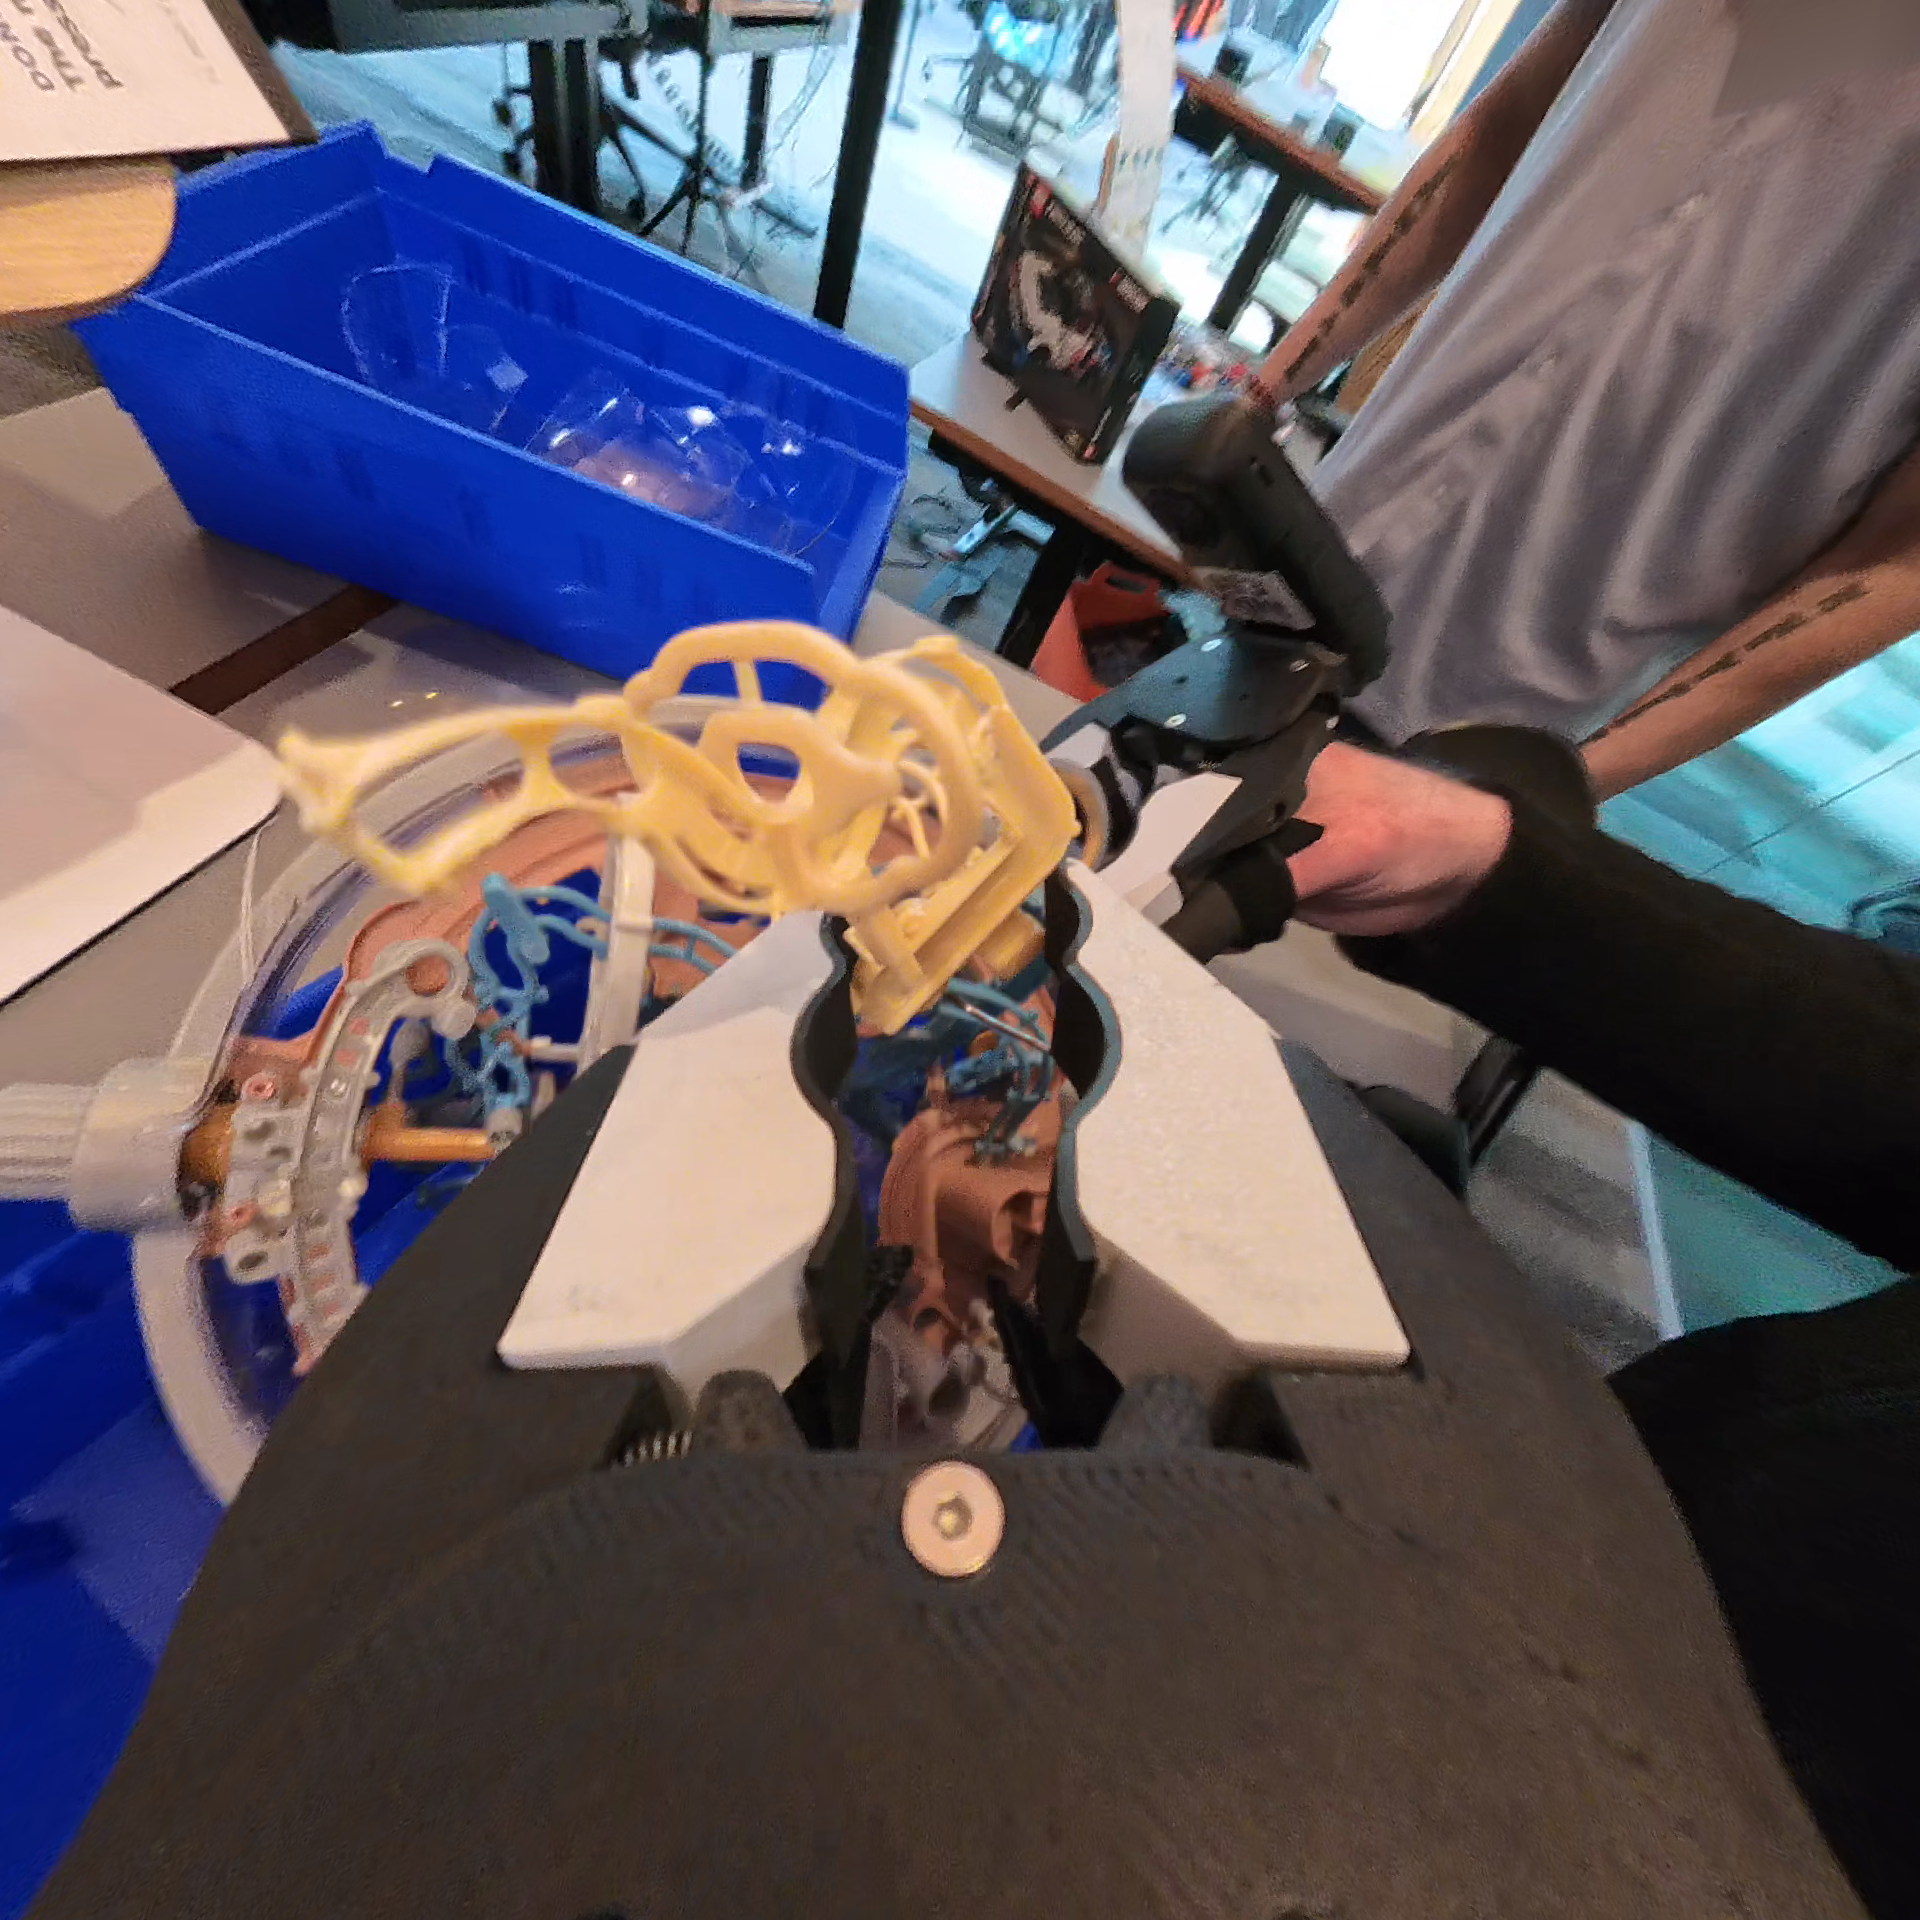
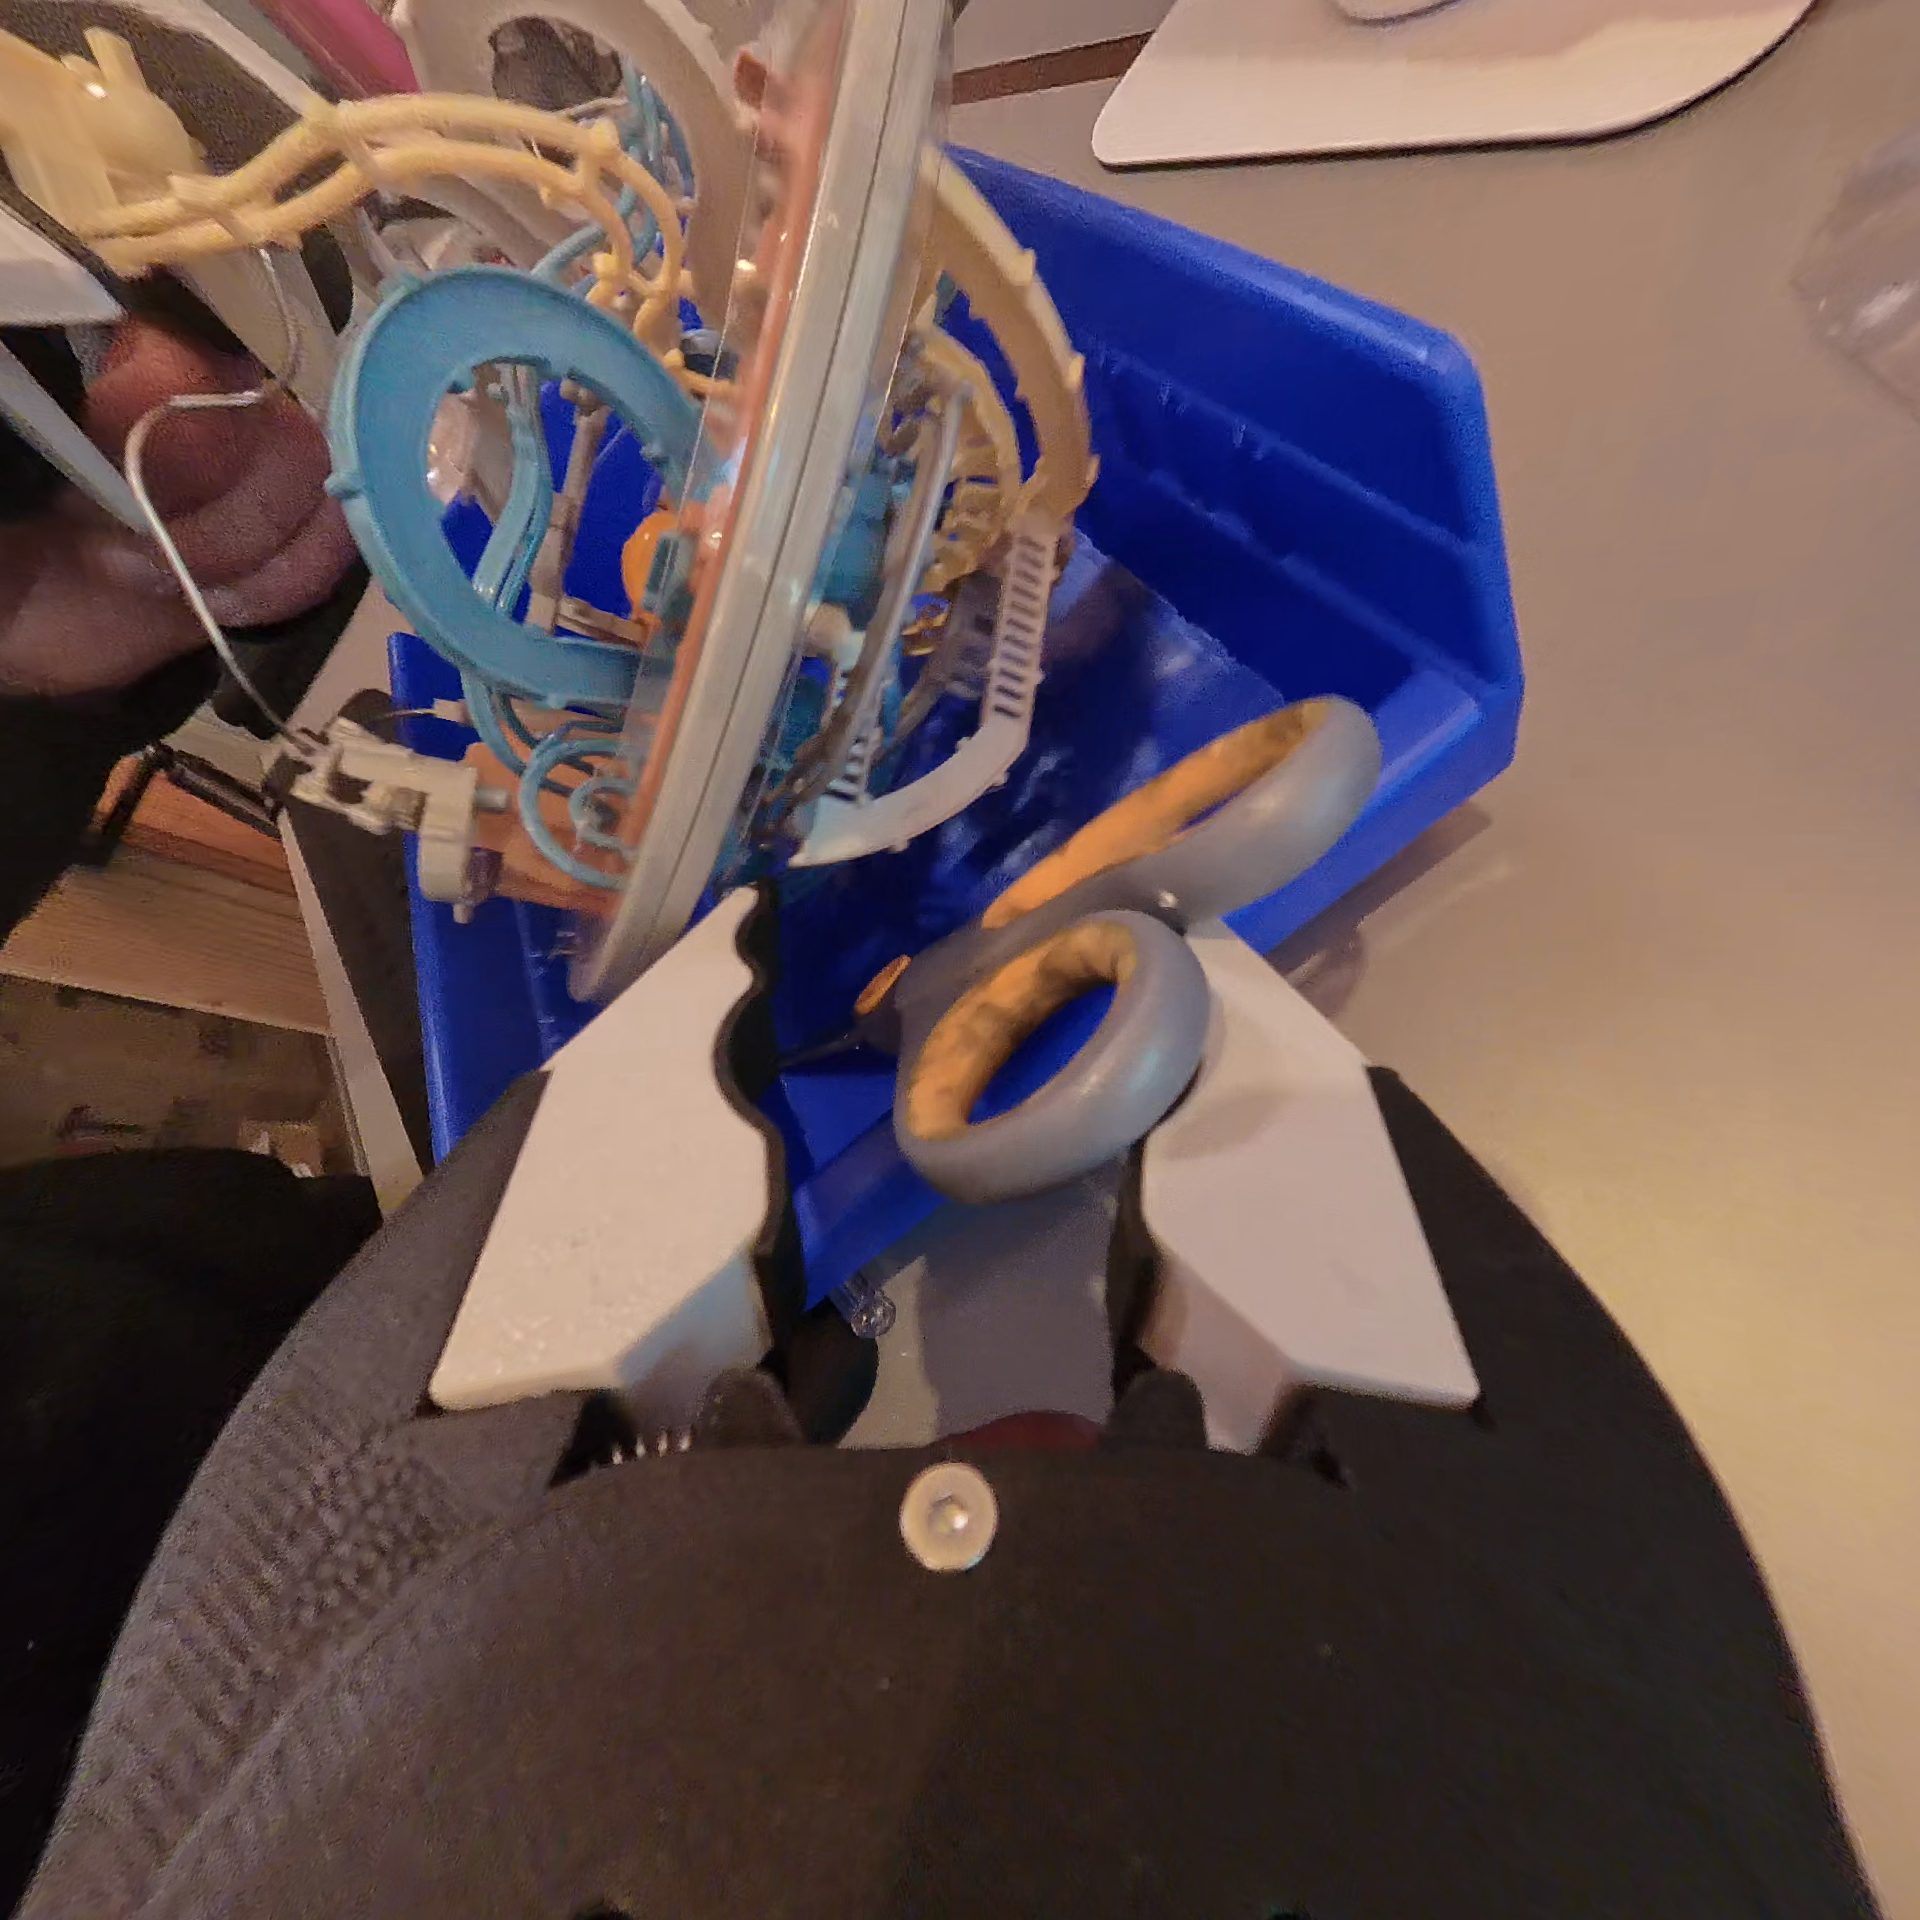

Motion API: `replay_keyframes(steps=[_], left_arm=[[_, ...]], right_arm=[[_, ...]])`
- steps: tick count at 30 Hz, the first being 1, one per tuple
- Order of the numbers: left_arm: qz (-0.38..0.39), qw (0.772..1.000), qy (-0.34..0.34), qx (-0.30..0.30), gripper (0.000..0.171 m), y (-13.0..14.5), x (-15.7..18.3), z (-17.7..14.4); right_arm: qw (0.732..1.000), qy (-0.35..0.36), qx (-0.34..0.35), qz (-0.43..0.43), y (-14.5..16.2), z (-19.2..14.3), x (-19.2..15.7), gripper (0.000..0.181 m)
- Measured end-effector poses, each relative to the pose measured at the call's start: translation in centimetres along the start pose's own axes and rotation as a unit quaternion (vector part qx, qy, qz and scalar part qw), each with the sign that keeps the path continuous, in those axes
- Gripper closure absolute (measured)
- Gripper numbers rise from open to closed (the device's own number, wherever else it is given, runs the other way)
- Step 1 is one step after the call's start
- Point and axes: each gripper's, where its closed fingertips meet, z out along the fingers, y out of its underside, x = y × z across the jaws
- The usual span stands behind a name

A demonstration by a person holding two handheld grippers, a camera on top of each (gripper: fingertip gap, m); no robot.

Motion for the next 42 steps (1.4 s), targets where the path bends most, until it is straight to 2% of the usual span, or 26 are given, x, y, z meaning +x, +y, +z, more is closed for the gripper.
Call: replay_keyframes(steps=[2, 5, 9, 16, 19, 21, 22, 23, 25, 27, 28, 31, 34, 40, 42], left_arm=[[-0.015, 1.000, 0.009, 0.013, 0.139, -0.2, -0.2, -0.5], [-0.021, 1.000, -0.004, 0.014, 0.139, 0.3, -1.0, -1.0], [-0.039, 0.999, -0.001, 0.027, 0.139, 0.6, -1.2, -1.5], [-0.055, 0.998, 0.008, 0.042, 0.139, 0.7, -1.4, -2.0], [-0.075, 0.995, 0.023, 0.059, 0.139, 0.3, -1.4, -2.3], [-0.090, 0.993, 0.033, 0.072, 0.139, 0.0, -1.4, -2.5], [-0.097, 0.991, 0.039, 0.078, 0.139, -0.1, -1.3, -2.6], [-0.099, 0.991, 0.045, 0.083, 0.139, -0.2, -1.2, -2.7], [-0.097, 0.990, 0.057, 0.091, 0.139, -0.6, -0.7, -2.7], [-0.083, 0.989, 0.065, 0.099, 0.139, -1.1, 0.1, -2.7], [-0.078, 0.989, 0.070, 0.104, 0.139, -1.5, 0.6, -2.6], [-0.050, 0.989, 0.089, 0.105, 0.139, -1.9, 2.6, -2.2], [-0.025, 0.990, 0.090, 0.101, 0.140, -1.9, 3.5, -2.2], [-0.024, 0.987, 0.072, 0.138, 0.140, -2.5, 3.0, -3.2], [-0.021, 0.988, 0.077, 0.132, 0.140, -2.4, 3.2, -3.4]], right_arm=[[1.000, 0.001, -0.014, -0.015, -0.2, -0.2, -0.1, 0.095], [0.997, 0.029, -0.052, -0.040, 0.4, -0.6, 0.8, 0.091], [0.996, 0.059, -0.039, -0.046, -0.1, -1.7, 1.2, 0.084], [0.998, 0.066, -0.007, 0.012, 1.0, -1.7, 1.4, 0.090], [0.994, 0.106, -0.005, 0.016, 1.6, -3.1, 1.7, 0.098], [0.985, 0.171, 0.021, -0.020, 0.6, -5.3, 1.6, 0.109], [0.983, 0.170, 0.058, -0.029, -0.8, -6.2, 0.3, 0.121], [0.986, 0.135, 0.097, -0.033, -2.3, -6.5, -1.8, 0.132], [0.989, 0.073, 0.128, -0.035, -4.3, -5.7, -5.1, 0.130], [0.988, 0.046, 0.140, -0.032, -5.5, -4.1, -6.1, 0.118], [0.988, 0.021, 0.149, -0.017, -5.9, -3.4, -6.6, 0.118], [0.981, -0.013, 0.194, 0.017, -6.9, -3.1, -6.3, 0.137], [0.976, -0.049, 0.209, 0.029, -6.9, -3.4, -6.2, 0.143], [0.978, 0.002, 0.207, -0.010, -5.8, -3.2, -5.8, 0.150], [0.975, 0.009, 0.220, -0.002, -5.7, -3.5, -5.6, 0.152]])
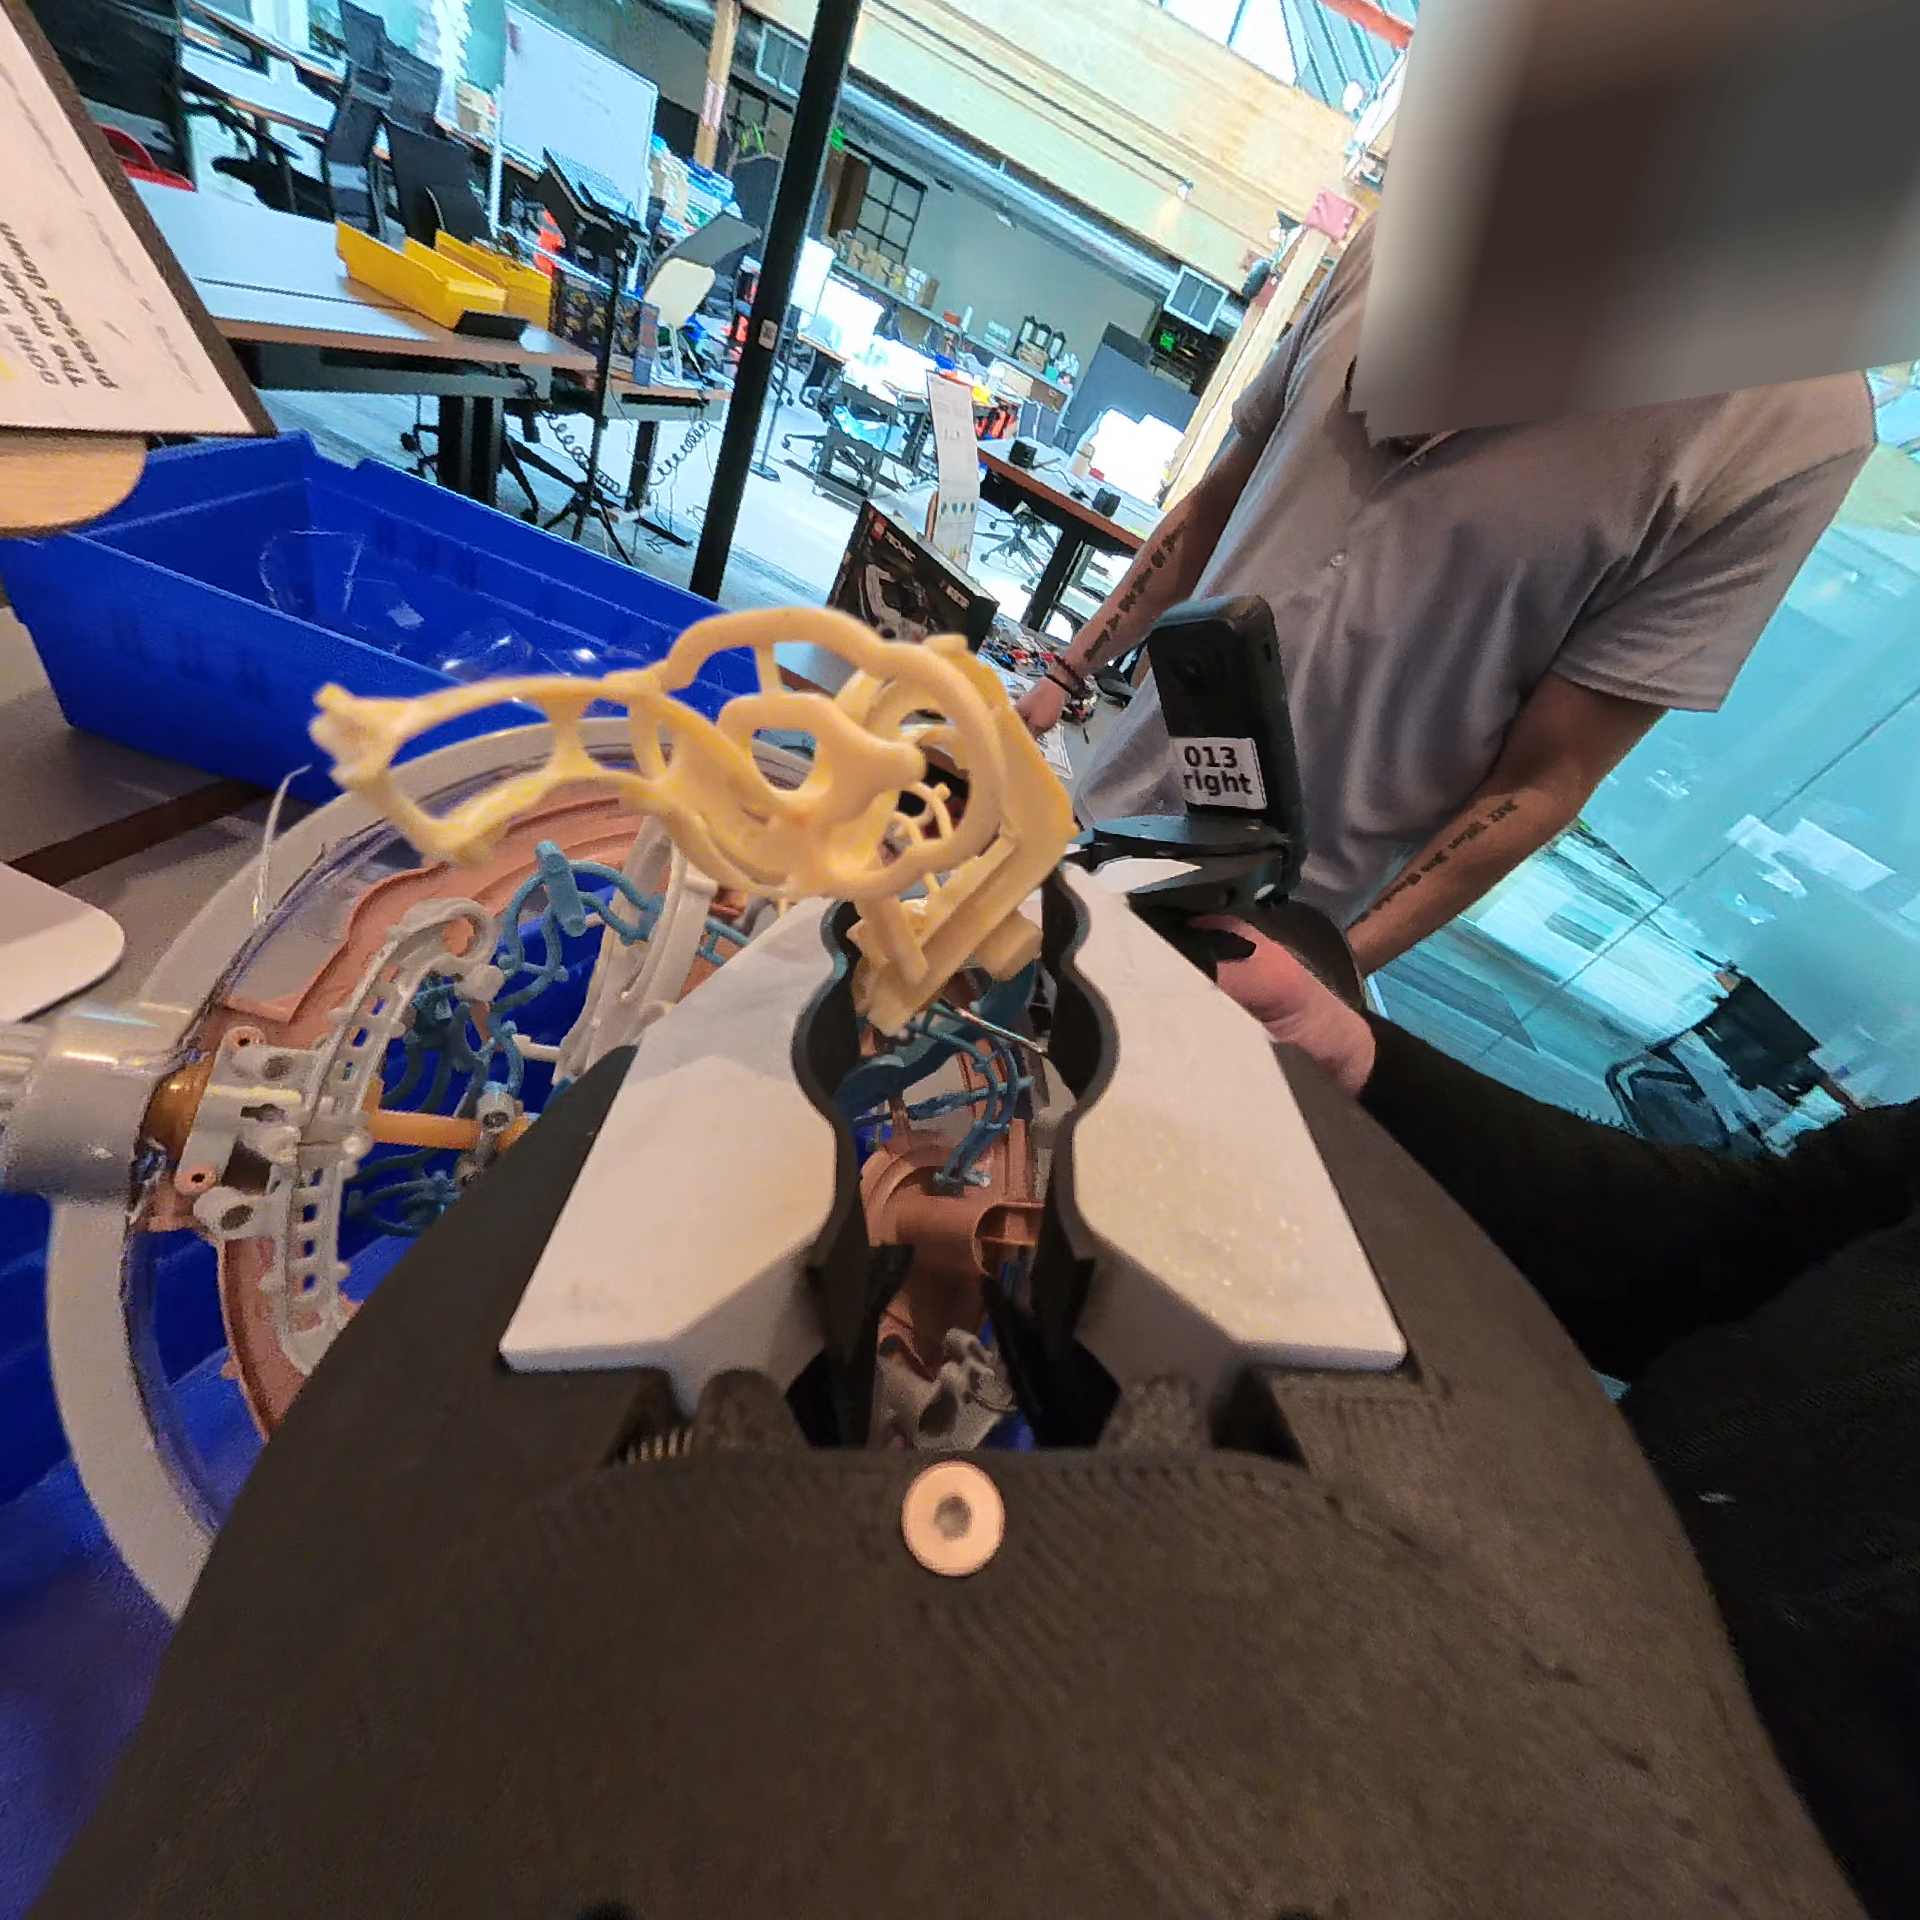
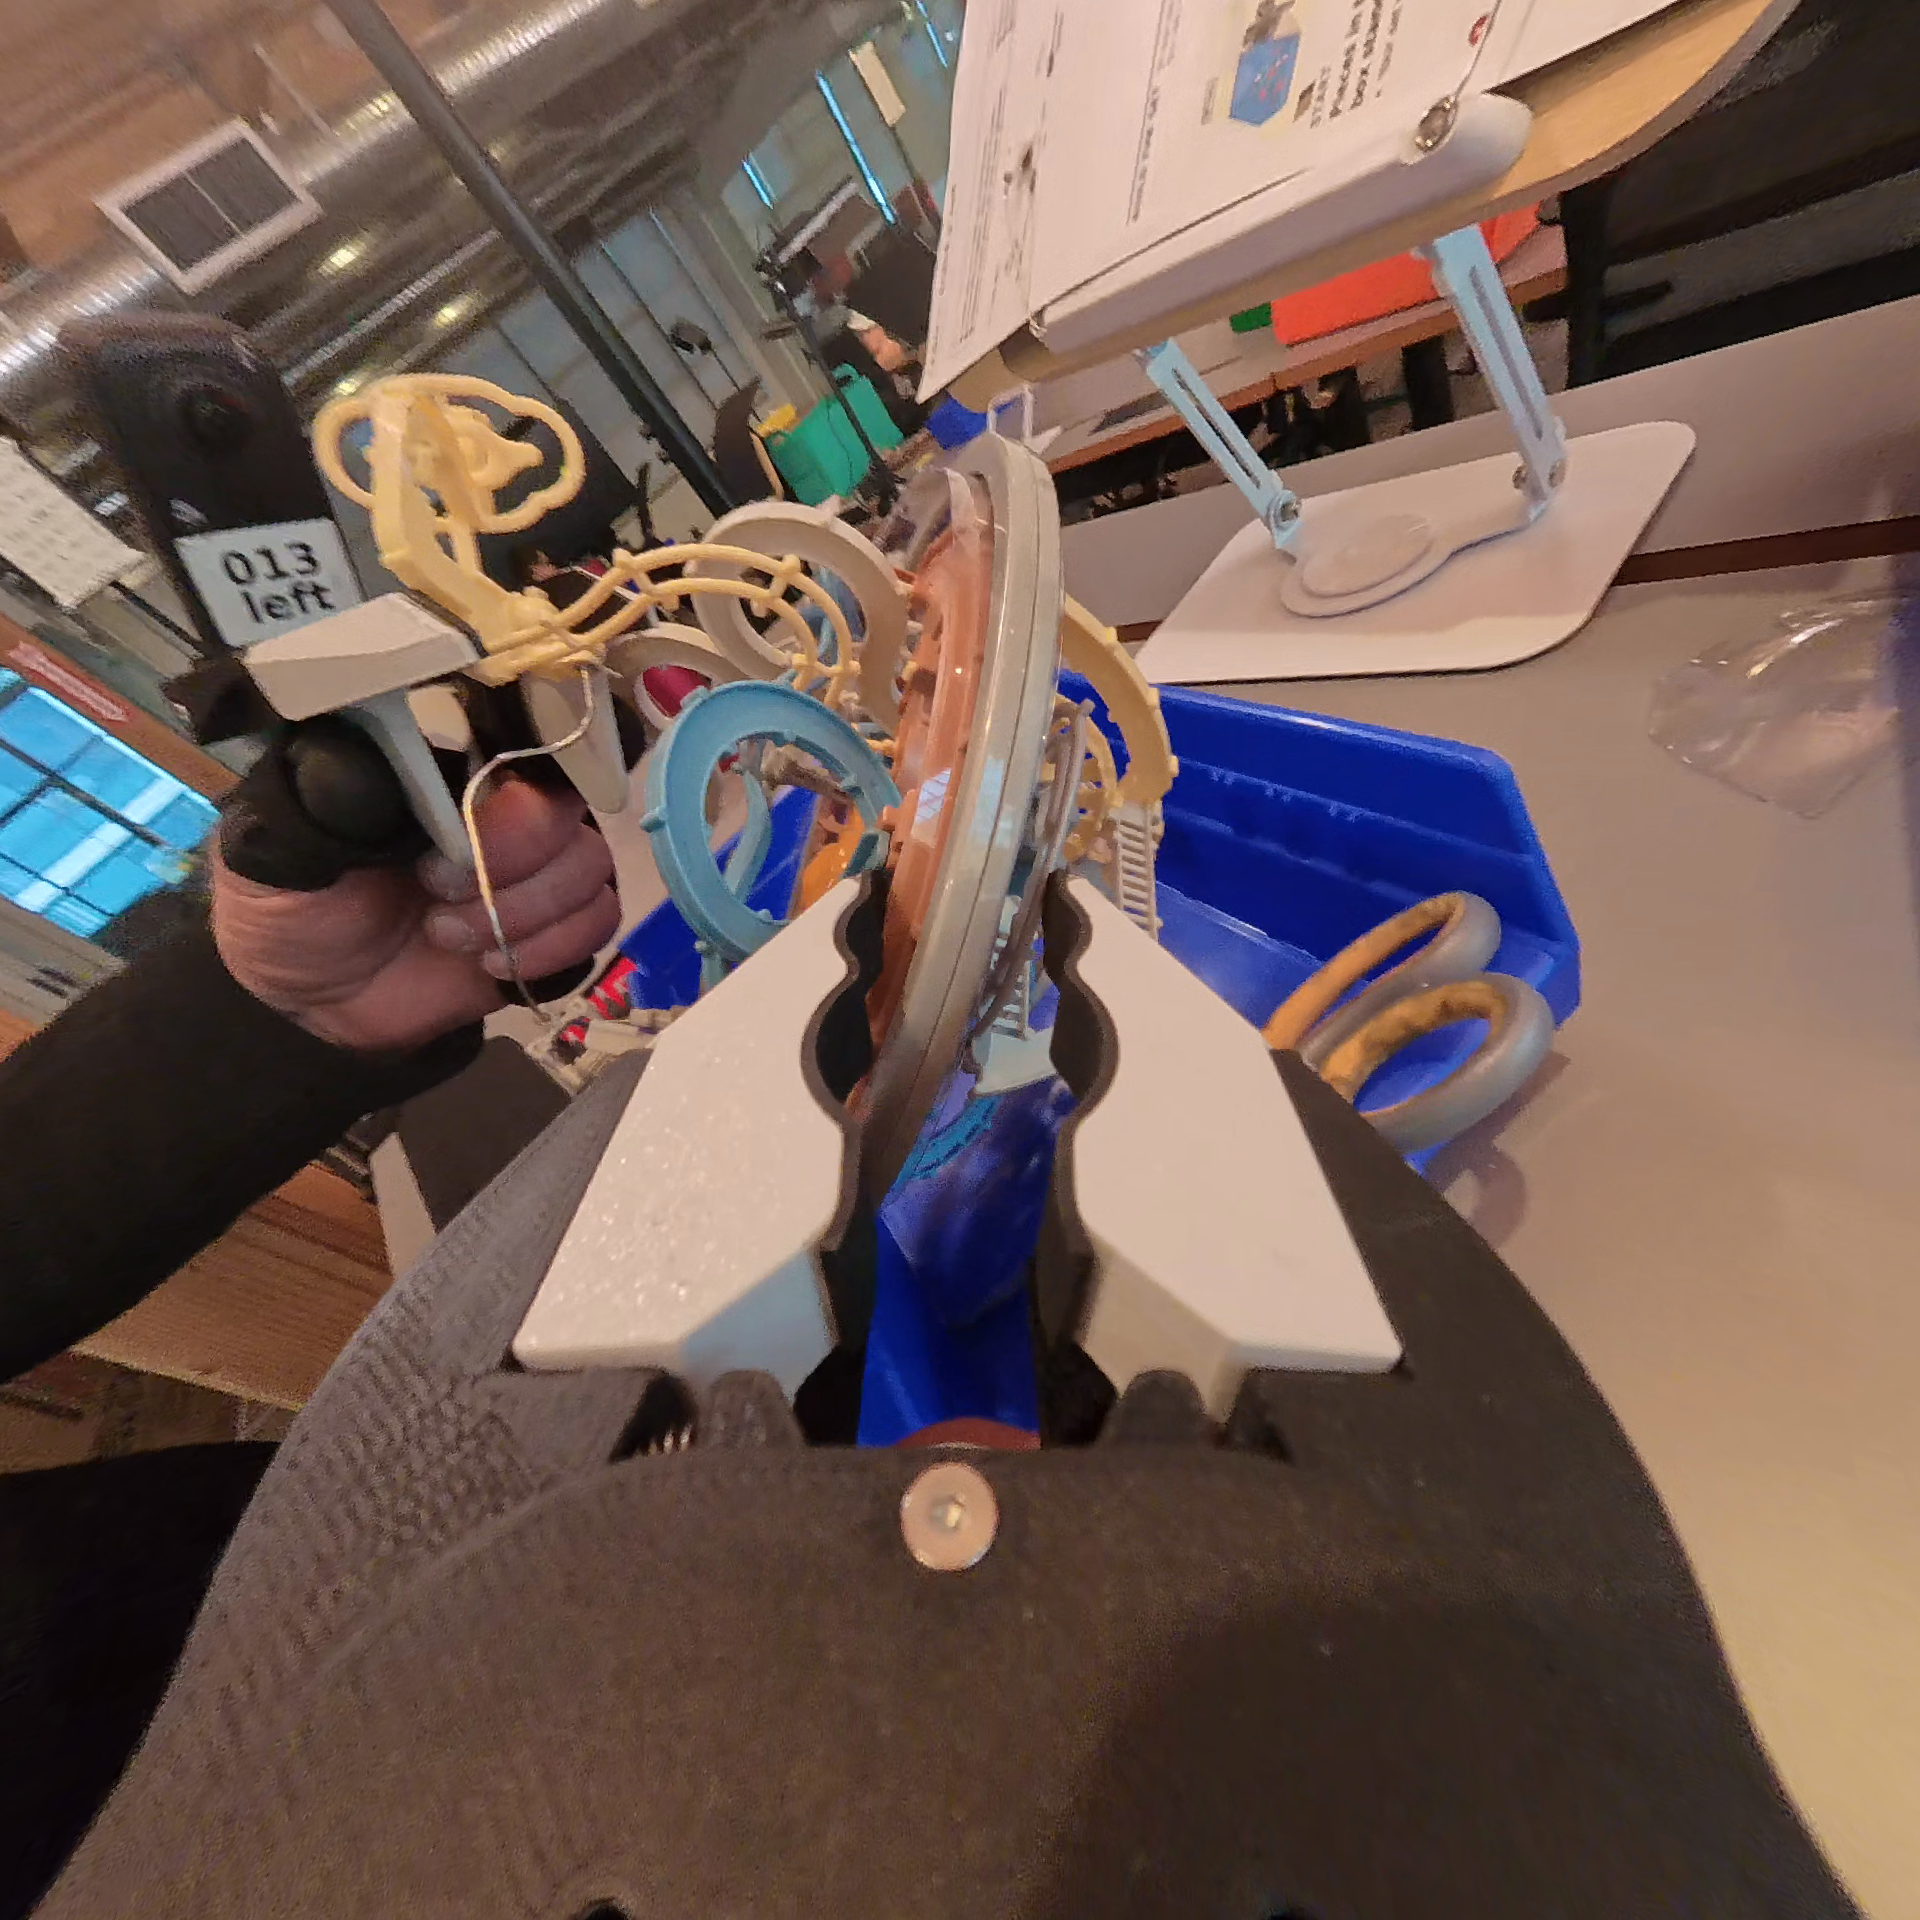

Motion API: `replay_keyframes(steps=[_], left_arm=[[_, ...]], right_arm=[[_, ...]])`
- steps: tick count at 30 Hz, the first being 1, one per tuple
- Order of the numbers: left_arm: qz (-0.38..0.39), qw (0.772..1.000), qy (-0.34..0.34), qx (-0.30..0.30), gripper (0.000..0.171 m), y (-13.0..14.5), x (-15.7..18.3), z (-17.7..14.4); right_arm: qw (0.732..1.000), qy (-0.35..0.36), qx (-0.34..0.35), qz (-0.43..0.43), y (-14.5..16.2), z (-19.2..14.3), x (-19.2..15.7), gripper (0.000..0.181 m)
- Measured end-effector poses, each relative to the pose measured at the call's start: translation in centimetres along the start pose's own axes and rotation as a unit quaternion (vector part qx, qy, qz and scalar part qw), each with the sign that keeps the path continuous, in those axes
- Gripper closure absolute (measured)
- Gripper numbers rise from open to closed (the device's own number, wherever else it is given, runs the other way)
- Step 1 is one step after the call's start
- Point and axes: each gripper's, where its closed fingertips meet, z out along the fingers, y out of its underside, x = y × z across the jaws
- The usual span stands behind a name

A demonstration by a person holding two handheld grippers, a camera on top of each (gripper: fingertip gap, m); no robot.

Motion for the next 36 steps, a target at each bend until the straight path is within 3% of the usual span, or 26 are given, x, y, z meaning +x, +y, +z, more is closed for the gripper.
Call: replay_keyframes(steps=[4, 6, 8, 17, 24, 34, 36], left_arm=[[-0.022, 1.000, 0.001, 0.022, 0.141, -1.0, -0.2, -0.5], [-0.035, 0.999, 0.003, 0.023, 0.142, -1.3, -0.6, -0.8], [-0.068, 0.997, 0.011, 0.036, 0.142, -1.5, -0.8, -0.9], [-0.074, 0.996, 0.026, 0.039, 0.144, -1.4, -0.7, -1.5], [-0.140, 0.986, 0.027, 0.083, 0.147, -1.7, -2.1, -2.4], [-0.071, 0.997, 0.028, 0.024, 0.147, -1.7, -0.7, -0.2], [-0.089, 0.995, 0.024, 0.042, 0.148, -2.2, -1.5, -0.2]], right_arm=[[1.000, 0.012, 0.001, 0.006, 0.5, -0.1, 0.2, 0.154], [1.000, 0.028, 0.002, -0.008, 0.4, -0.2, 0.1, 0.166], [0.999, 0.032, 0.005, -0.019, -0.1, -0.2, -0.3, 0.165], [0.997, 0.058, 0.000, -0.042, -0.2, -0.5, 0.2, 0.166], [0.998, 0.059, 0.003, -0.020, -0.2, -0.7, 1.3, 0.167], [0.995, 0.080, -0.013, -0.065, -1.9, -0.2, 2.1, 0.162], [0.993, 0.093, 0.002, -0.074, -3.1, -0.8, 2.2, 0.147]])
